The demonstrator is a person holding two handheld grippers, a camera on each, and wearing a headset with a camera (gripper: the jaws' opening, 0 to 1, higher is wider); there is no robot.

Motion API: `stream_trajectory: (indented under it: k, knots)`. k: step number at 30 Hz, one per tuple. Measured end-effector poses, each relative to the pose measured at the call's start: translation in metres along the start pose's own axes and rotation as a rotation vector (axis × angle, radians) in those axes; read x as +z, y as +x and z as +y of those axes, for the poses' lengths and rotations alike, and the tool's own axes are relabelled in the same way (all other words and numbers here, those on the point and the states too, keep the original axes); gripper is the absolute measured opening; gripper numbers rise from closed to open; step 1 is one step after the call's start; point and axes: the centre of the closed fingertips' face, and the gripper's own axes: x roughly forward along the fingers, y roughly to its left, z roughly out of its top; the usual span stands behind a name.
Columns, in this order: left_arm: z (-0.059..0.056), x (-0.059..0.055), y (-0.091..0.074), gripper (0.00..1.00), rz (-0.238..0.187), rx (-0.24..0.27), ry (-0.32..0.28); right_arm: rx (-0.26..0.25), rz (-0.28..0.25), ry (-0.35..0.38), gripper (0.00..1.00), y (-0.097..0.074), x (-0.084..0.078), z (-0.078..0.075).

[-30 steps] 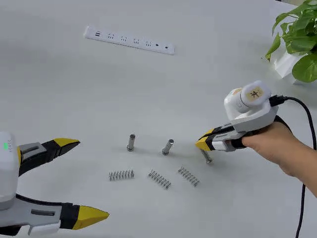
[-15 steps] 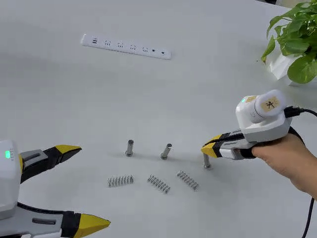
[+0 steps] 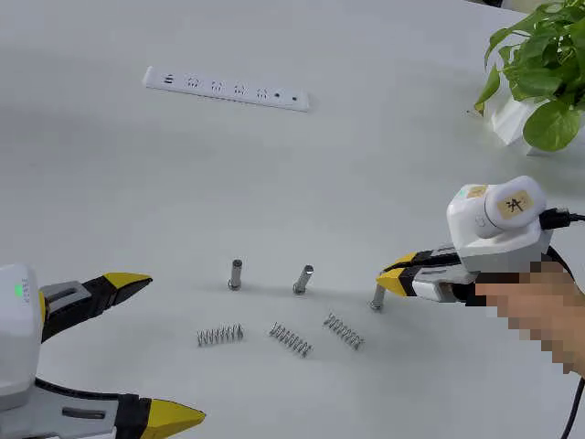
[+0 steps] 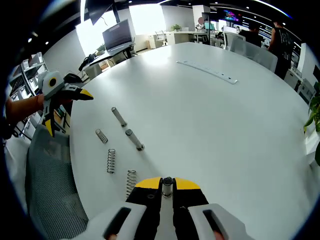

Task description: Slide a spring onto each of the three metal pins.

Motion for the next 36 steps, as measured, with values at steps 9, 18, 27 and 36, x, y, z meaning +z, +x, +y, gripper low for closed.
stream_trajectory:
  k: [9,18,27,36]
  knots:
    - [0.0003,0.0012,-0.0004,0.91,-0.002,0.001,-0.002,-0.006,-0.016,-0.007,0.03,-0.0004,0.0013,0.0019]
    - [-0.0001,0.0006,-0.0002,0.91,-0.001,0.001,-0.002,-0.009,-0.024,-0.021,0.03,-0.0003,0.0027,0.0031]
    - [0.0001,0.0010,-0.0004,0.91,-0.004,0.003,-0.005,-0.016,-0.029,-0.037,0.03,0.0011,0.0056,0.0040]
    - [-0.0002,0.0008,-0.0002,0.91,-0.005,0.003,-0.007,-0.012,-0.040,-0.040,0.03,0.0030,0.0082,0.0066]
